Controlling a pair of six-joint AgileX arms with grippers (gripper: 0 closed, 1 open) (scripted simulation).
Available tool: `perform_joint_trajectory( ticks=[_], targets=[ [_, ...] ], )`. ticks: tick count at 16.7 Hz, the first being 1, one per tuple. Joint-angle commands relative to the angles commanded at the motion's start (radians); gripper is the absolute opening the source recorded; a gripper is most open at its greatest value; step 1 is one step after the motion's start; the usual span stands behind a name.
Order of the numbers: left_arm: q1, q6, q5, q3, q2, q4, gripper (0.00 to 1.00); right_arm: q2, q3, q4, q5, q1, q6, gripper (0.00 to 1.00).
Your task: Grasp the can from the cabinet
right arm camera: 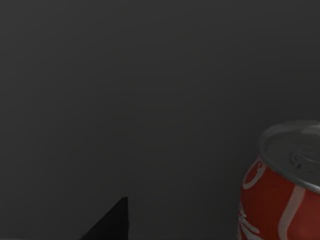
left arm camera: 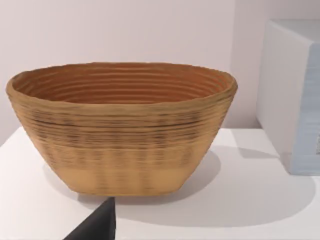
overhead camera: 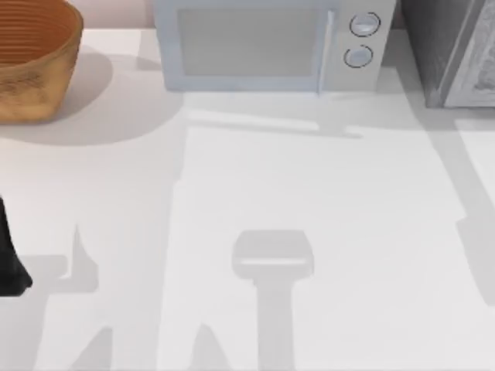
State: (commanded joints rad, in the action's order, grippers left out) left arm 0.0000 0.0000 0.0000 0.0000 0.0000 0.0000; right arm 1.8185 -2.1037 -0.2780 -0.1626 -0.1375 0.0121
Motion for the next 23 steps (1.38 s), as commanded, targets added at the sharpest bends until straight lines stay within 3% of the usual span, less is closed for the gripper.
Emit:
perform_joint_trajectory(
  ticks=[10, 23],
  targets=[
    [0.000, 0.000, 0.000, 0.000, 0.000, 0.000, 1.00, 0.000, 0.000, 0.000, 0.000, 0.000, 0.000, 0.02],
    [0.000, 0.000, 0.000, 0.000, 0.000, 0.000, 1.00, -0.072, 0.024, -0.041, -0.013, -0.029, 0.000, 0.00]
  ],
)
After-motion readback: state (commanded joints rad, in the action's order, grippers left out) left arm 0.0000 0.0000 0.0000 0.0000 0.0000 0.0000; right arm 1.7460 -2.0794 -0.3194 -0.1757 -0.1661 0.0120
